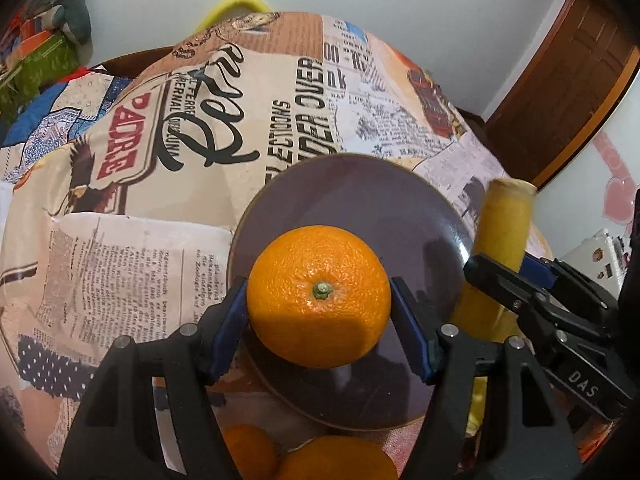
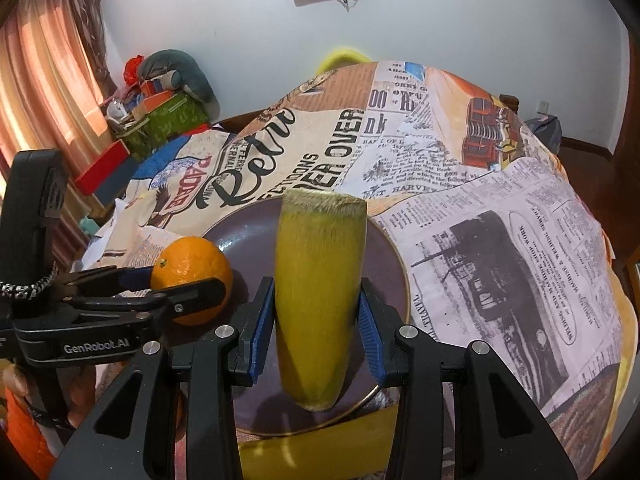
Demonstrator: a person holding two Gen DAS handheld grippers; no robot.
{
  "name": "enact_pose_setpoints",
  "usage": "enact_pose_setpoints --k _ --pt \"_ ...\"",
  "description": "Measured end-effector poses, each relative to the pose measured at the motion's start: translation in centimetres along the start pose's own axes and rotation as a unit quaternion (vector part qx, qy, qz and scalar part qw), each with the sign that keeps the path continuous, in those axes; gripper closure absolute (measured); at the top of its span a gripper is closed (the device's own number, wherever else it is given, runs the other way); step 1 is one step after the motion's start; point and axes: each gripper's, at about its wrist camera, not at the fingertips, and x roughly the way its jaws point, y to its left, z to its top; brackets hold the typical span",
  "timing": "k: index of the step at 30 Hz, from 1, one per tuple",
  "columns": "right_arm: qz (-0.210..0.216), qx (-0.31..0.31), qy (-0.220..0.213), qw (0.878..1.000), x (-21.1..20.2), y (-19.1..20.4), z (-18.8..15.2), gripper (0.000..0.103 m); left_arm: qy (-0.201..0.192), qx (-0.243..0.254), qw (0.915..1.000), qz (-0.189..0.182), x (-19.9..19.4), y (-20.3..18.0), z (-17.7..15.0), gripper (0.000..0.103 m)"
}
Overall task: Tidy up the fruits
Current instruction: 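Carry the orange with the left tool onto the grey plate while the right tool places the gourd there, then grasp a pomelo segment with the left tool while the right tool grasps another segment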
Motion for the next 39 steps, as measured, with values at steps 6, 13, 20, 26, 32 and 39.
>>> enact_pose_setpoints --k 6,13,20,26,32,39 --pt "0.001 0.002 -0.002 1.0 -0.2 -0.3 0.0 0.065 -0.003 0.017 0.9997 0.016 0.0 -0.8 0.1 0.035" --pt "0.001 0.009 -0.01 1.0 -1.4 -0.6 -0.1 0.062 -0.039 0.039 0.9978 0.036 -1.8 -1.7 0.3 0.03" --pt "-0.009 0.001 -0.03 1.0 -4.0 -0.4 -0.4 0.054 -0.087 0.039 0.9941 0.051 -6.1 -2.0 0.3 0.014" --pt "-0.019 -0.007 -0.054 0.998 -6.8 0.4 -0.9 0.044 -0.108 0.03 0.9923 0.053 -9.6 -1.8 -1.2 0.014" --pt "-0.028 -0.016 -0.061 0.998 -9.1 1.1 -2.3 0.042 -0.108 0.032 0.9917 0.063 -12.0 -1.9 -3.8 0.014" --pt "-0.042 -0.02 -0.059 0.997 -11.0 1.1 -4.6 0.036 -0.08 0.032 0.9927 0.085 -13.0 -0.9 -8.0 0.014"
